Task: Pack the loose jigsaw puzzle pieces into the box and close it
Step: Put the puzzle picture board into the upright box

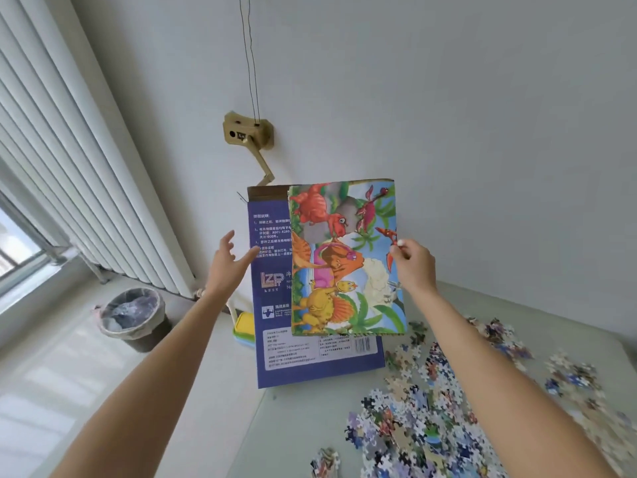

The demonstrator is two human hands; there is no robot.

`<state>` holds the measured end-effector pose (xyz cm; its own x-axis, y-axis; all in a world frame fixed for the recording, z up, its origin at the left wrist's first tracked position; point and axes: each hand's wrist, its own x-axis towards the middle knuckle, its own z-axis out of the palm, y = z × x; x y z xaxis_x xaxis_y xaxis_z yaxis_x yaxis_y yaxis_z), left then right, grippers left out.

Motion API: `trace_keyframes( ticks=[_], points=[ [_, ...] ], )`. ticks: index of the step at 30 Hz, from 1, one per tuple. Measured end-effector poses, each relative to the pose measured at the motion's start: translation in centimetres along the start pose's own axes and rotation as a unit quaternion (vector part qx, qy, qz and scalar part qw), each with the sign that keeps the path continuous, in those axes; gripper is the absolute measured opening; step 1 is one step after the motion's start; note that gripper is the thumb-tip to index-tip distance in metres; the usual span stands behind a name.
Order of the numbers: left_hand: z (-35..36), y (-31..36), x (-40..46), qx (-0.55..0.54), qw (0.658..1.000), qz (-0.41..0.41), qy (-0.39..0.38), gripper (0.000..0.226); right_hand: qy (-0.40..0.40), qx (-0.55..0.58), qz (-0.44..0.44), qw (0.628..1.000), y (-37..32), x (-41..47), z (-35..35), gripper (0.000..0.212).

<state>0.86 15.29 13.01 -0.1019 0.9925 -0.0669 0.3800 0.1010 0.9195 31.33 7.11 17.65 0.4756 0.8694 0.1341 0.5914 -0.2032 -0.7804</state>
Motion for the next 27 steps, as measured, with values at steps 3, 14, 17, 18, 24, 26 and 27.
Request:
trace_keyframes(
  ticks=[3, 14, 17, 18, 24, 26, 27],
  points=[
    [1.0, 0.2, 2.8, -0.011, 0.999, -0.012, -0.027, 0.076, 0.003, 0.012, 0.006, 1.0, 0.7, 1.1, 1.0, 0.019],
    [2.5, 2.6, 4.6, -0.101, 0.991, -0.028, -0.084, 0.075, 0.048, 0.075, -0.012, 0.996, -0.1, 2.6, -1.5, 0.016],
    [1.4, 3.5, 2.8, -0.129, 0.987, 0.015, -0.096, 0.073, 0.066, 0.138, -0.032, 0.988, -2.3, 2.5, -4.0, 0.019],
    [0.9, 3.8, 1.8, -0.128, 0.986, 0.031, -0.1, 0.072, 0.069, 0.164, -0.036, 0.983, -3.3, 2.3, -5.1, 0.021],
    [-2.3, 5.7, -3.6, -0.112, 0.98, 0.096, -0.133, 0.072, 0.069, 0.265, -0.062, 0.96, -9.7, 1.2, -10.5, 0.019],
    [-2.9, 5.9, -4.7, -0.086, 0.981, 0.113, -0.133, 0.072, 0.078, 0.288, -0.069, 0.952, -11.2, 0.8, -11.5, 0.021],
    [-3.2, 6.0, -5.2, -0.074, 0.982, 0.118, -0.131, 0.073, 0.083, 0.292, -0.075, 0.95, -12.0, 0.5, -11.9, 0.021]
  ],
)
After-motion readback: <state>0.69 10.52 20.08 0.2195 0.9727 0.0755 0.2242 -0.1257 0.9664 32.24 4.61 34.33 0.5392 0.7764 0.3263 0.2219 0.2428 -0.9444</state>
